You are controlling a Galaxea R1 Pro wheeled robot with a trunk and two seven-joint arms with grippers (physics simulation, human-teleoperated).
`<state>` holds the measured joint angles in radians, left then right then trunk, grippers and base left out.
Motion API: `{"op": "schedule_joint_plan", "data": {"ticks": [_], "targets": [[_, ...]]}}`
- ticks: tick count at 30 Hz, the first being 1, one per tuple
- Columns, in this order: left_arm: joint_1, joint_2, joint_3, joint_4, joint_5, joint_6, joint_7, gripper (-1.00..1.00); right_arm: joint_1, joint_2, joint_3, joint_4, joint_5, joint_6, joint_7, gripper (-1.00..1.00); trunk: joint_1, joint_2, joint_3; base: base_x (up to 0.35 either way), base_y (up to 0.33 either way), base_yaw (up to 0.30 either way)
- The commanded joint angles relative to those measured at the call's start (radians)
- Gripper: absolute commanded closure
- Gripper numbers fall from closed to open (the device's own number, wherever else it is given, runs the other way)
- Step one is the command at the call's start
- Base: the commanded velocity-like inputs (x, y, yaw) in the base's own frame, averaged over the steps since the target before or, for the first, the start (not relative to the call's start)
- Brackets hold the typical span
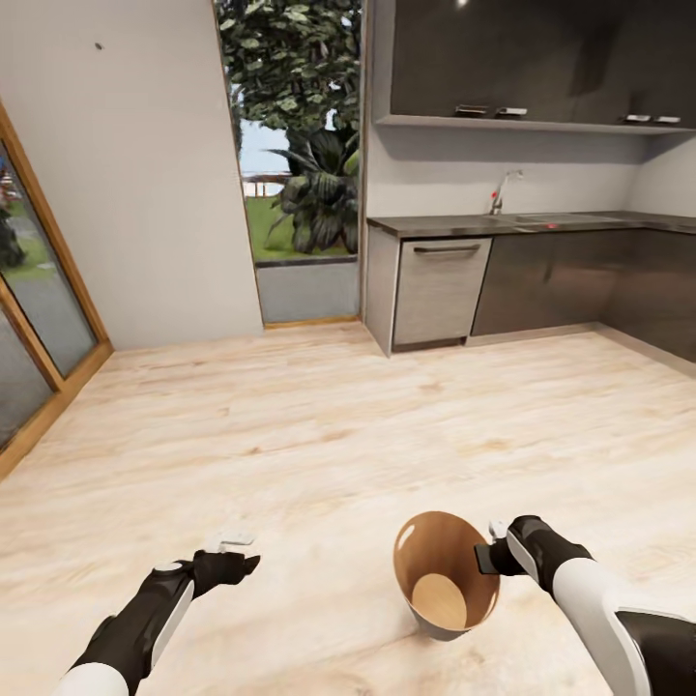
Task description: Put the three can of soda from the living room inside the tash can in the kitchen.
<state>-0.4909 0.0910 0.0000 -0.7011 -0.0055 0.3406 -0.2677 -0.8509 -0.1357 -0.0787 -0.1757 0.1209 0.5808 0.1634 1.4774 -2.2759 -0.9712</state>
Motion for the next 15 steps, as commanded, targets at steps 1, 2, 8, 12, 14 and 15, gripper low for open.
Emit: {"op": "schedule_joint_plan", "data": {"ticks": [1,2,8,12,14,15], "targets": [[0.000,0.000,0.000,0.000,0.000,0.000,0.000,-1.00,0.000,0.001,-0.007,-0.001,-0.009,0.001,0.004,1.00,0.000,0.000,0.000,-0.325,0.000,0.229],[0.000,0.000,0.000,0.000,0.000,0.000,0.000,-1.00,0.000,0.001,-0.007,-0.001,-0.009,0.001,0.004,1.00,0.000,0.000,-0.001,-0.325,0.000,0.229],[0.000,0.000,0.000,0.000,0.001,0.000,0.000,-1.00,0.000,0.001,-0.007,-0.005,-0.009,0.001,0.004,1.00,0.000,0.000,-0.003,-0.325,0.000,0.229],[0.000,0.000,0.000,0.000,0.001,0.000,-0.001,-1.00,0.000,0.001,-0.007,-0.009,-0.009,0.001,0.004,1.00,0.000,0.000,-0.005,-0.325,0.000,0.189],[0.000,0.000,0.001,0.000,0.006,-0.001,-0.001,-1.00,0.000,0.001,-0.007,-0.009,-0.009,0.001,0.004,1.00,0.000,0.000,-0.006,-0.238,0.000,0.082],[0.000,0.001,0.000,0.000,0.009,-0.001,-0.003,-1.00,0.000,0.001,-0.008,-0.010,-0.009,0.001,0.004,1.00,0.000,0.000,-0.006,-0.108,-0.010,0.038]]}}
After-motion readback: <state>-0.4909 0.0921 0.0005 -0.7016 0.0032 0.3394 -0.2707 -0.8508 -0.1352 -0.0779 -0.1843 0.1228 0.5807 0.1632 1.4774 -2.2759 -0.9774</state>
